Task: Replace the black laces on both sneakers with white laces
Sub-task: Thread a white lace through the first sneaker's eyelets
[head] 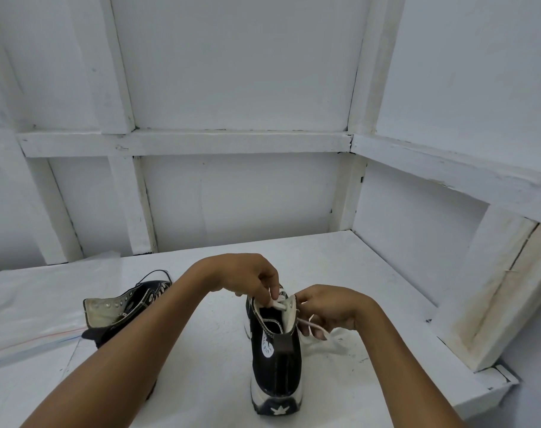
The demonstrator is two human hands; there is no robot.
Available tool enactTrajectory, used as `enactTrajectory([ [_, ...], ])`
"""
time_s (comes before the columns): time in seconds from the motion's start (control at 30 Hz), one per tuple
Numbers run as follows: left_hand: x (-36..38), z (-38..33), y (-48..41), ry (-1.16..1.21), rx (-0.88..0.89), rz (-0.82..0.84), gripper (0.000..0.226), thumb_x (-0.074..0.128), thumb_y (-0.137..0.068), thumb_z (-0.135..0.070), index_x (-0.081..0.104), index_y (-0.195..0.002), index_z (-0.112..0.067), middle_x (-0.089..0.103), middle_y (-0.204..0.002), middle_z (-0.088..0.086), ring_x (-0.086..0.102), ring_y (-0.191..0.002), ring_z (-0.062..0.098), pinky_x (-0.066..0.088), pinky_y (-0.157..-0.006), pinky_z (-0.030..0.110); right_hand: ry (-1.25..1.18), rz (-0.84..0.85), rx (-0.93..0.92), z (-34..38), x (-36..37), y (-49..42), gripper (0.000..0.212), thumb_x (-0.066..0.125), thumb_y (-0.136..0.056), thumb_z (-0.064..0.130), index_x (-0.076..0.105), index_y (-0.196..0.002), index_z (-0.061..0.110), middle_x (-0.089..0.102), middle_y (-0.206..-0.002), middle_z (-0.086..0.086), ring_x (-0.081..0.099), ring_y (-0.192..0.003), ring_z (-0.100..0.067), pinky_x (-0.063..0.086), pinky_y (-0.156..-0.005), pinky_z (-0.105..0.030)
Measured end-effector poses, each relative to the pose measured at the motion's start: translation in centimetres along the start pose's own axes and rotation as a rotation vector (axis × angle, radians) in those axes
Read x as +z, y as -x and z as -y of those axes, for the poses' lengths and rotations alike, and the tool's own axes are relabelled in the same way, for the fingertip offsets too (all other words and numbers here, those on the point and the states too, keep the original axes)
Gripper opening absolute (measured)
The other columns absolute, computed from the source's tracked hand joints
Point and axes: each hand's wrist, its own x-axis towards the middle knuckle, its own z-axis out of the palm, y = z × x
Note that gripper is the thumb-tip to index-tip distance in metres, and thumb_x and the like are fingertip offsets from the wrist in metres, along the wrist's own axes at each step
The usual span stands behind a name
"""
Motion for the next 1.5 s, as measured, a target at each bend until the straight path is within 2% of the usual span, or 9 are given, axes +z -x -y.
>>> enactTrajectory([
  [0.13,-0.1,0.2,0.2,0.015,-0.012,-0.006,0.014,0.07,-0.086,-0.013,0.071,-0.1,-0.013,0.057,-0.071,-0.011,0.049,-0.065,0.006,0.039,-0.056,0.021,0.018,-0.059,-0.053,-0.2,0.1,-0.2,0.026,0.049,-0.092,0.003,0.068,-0.11,0.0,0.061,-0.077,0.0,0.054,-0.066,-0.01,0.046,-0.064,-0.022],
  [0.27,-0.3,0.9,0.5,0.077,-0.022,-0.078,0.007,0.066,-0.089,-0.017,0.071,-0.094,-0.014,0.063,-0.074,-0.009,0.052,-0.067,0.006,0.042,-0.058,0.021,-0.029,-0.119,-0.155,-0.1,-0.3,-0.2,0.017,0.055,-0.096,0.019,0.066,-0.084,0.014,0.063,-0.086,0.001,0.057,-0.087,-0.011,0.047,-0.081,-0.03],
  [0.43,-0.1,1.2,0.2,0.174,-0.031,-0.218,0.011,0.062,-0.093,-0.021,0.073,-0.094,-0.017,0.069,-0.084,-0.006,0.057,-0.076,0.008,0.046,-0.062,0.022,-0.137,-0.254,-0.258,2.3,-1.4,0.4,0.033,0.055,-0.098,0.027,0.057,-0.067,0.016,0.063,-0.069,0.002,0.062,-0.077,-0.014,0.045,-0.075,-0.032],
  [0.63,0.7,0.5,-0.2,0.432,0.096,-0.135,0.019,0.059,-0.097,-0.024,0.074,-0.104,-0.015,0.074,-0.103,-0.002,0.065,-0.091,0.006,0.05,-0.083,0.028,-0.235,-0.372,-0.345,5.2,-2.8,1.2,0.037,0.056,-0.097,0.033,0.054,-0.064,0.016,0.056,-0.064,0.002,0.057,-0.067,-0.017,0.043,-0.074,-0.034],
  [0.77,0.0,-0.3,-0.1,0.769,0.228,-0.142,0.018,0.059,-0.098,-0.022,0.07,-0.09,-0.01,0.069,-0.091,0.009,0.063,-0.088,0.019,0.046,-0.085,0.039,-0.261,-0.392,-0.395,6.3,-3.4,1.7,0.037,0.056,-0.097,0.034,0.052,-0.065,0.016,0.052,-0.062,0.002,0.054,-0.065,-0.016,0.045,-0.075,-0.033],
  [0.93,-0.6,-0.4,-0.2,0.985,0.264,-0.204,0.027,0.063,-0.094,-0.028,0.062,-0.071,-0.015,0.055,-0.07,0.003,0.054,-0.07,0.021,0.046,-0.076,0.041,-0.304,-0.387,-0.435,6.5,-3.4,2.1,0.041,0.058,-0.096,0.034,0.046,-0.061,0.017,0.051,-0.062,0.0,0.053,-0.067,-0.019,0.043,-0.07,-0.032],
  [1.2,-0.2,1.9,-1.1,0.553,-0.085,-0.475,0.033,0.072,-0.083,-0.015,0.054,-0.056,-0.015,0.059,-0.065,0.008,0.054,-0.068,0.018,0.043,-0.065,0.029,-0.421,-0.513,-0.52,6.6,-3.7,1.8,0.029,0.06,-0.096,0.028,0.07,-0.084,0.003,0.058,-0.082,-0.009,0.065,-0.081,-0.018,0.052,-0.073,-0.034],
  [1.33,0.4,3.1,-1.6,0.354,-0.214,-0.488,0.035,0.069,-0.078,-0.015,0.05,-0.049,-0.013,0.051,-0.059,0.011,0.041,-0.054,0.016,0.03,-0.052,0.022,-0.474,-0.478,-0.561,6.9,-3.1,1.8,0.029,0.058,-0.096,0.021,0.075,-0.075,0.009,0.066,-0.09,-0.014,0.063,-0.086,-0.019,0.052,-0.077,-0.037],
  [1.5,0.8,3.5,-1.6,0.198,-0.28,-0.411,0.031,0.069,-0.078,-0.019,0.055,-0.05,-0.015,0.057,-0.054,-0.002,0.048,-0.052,0.011,0.031,-0.047,0.017,-0.642,-0.367,-0.689,7.5,-2.5,1.9,0.025,0.057,-0.091,0.011,0.049,-0.068,0.009,0.064,-0.071,-0.008,0.062,-0.072,-0.02,0.054,-0.072,-0.03],
])
